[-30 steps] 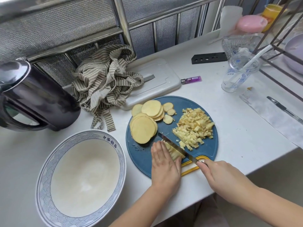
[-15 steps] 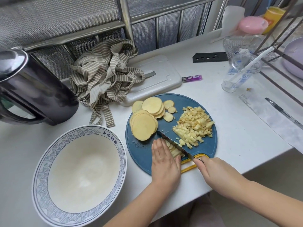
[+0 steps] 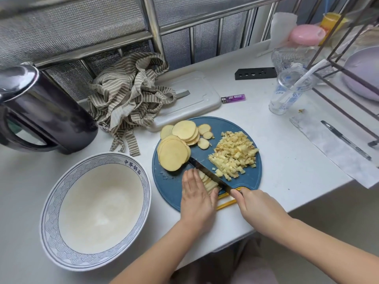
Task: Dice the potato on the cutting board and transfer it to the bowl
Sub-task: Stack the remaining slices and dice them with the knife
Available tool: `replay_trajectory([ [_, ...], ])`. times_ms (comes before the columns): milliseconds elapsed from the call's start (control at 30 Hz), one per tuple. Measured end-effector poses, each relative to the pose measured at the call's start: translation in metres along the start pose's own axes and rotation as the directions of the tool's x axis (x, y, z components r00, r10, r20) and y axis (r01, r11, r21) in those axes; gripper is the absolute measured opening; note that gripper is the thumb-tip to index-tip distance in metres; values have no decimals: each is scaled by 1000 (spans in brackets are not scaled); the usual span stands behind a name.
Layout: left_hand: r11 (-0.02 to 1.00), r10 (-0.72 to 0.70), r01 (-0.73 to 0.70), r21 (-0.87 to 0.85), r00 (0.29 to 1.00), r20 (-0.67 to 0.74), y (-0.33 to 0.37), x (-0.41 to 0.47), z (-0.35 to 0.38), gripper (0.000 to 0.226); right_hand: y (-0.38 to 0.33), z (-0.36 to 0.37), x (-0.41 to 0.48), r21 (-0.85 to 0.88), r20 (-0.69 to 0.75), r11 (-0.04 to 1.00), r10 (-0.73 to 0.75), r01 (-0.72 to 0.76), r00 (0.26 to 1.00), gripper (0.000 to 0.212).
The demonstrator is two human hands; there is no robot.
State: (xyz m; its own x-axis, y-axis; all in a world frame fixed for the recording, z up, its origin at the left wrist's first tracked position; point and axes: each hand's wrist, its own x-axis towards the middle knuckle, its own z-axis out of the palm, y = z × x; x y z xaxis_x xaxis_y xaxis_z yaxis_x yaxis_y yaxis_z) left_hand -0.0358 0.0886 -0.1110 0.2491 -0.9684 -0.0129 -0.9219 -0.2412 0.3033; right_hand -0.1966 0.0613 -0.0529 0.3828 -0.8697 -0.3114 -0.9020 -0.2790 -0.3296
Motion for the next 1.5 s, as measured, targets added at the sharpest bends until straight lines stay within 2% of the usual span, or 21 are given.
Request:
replay_trajectory([
  [133, 1000, 2, -3, -26, 1000, -31, 2, -4, -4, 73, -3, 1, -5, -57, -45, 998, -28, 25, 999, 50],
  [300, 1000, 5, -5, -30, 1000, 15, 5, -2, -7, 71, -1, -6, -9, -198, -43, 980, -47, 37, 998, 46],
  [433, 998, 40, -38, -42, 998, 42, 4, 6, -4, 71, 14, -13, -5, -141, -65, 990, 13, -22, 998, 44],
  [700, 990, 78, -72, -119, 996, 45, 4, 10, -6, 72, 15, -8, -3, -21, -36, 999, 36, -37, 999, 44],
  [867, 975, 101, -90, -201, 994, 46, -3, 7, -17, 94, 14, -9, -4, 85, 9, 996, 24, -25, 1000, 47],
  [1000, 990, 34, -30, -141, 999, 28, -16, -1, -25, 99, 14, -16, -4, 161, 43, 986, 28, -35, 999, 45],
  [1100, 996, 22, -14, -93, 996, 85, -29, -3, -32, 90, 15, -17, -3, 147, 60, 989, 10, -18, 998, 47],
  [1233, 992, 53, -40, -119, 993, 104, -38, 7, -37, 79, 17, -19, 1, 159, 84, 987, 7, -21, 996, 52],
  [1400, 992, 76, -66, -109, 992, 96, -35, 12, -36, 79, 4, -11, 2, 141, 69, 990, -18, 8, 997, 47],
  [1500, 990, 65, -57, -130, 996, 56, -31, 7, -32, 88, 1, -7, 2, 71, 39, 997, -16, 13, 999, 46],
])
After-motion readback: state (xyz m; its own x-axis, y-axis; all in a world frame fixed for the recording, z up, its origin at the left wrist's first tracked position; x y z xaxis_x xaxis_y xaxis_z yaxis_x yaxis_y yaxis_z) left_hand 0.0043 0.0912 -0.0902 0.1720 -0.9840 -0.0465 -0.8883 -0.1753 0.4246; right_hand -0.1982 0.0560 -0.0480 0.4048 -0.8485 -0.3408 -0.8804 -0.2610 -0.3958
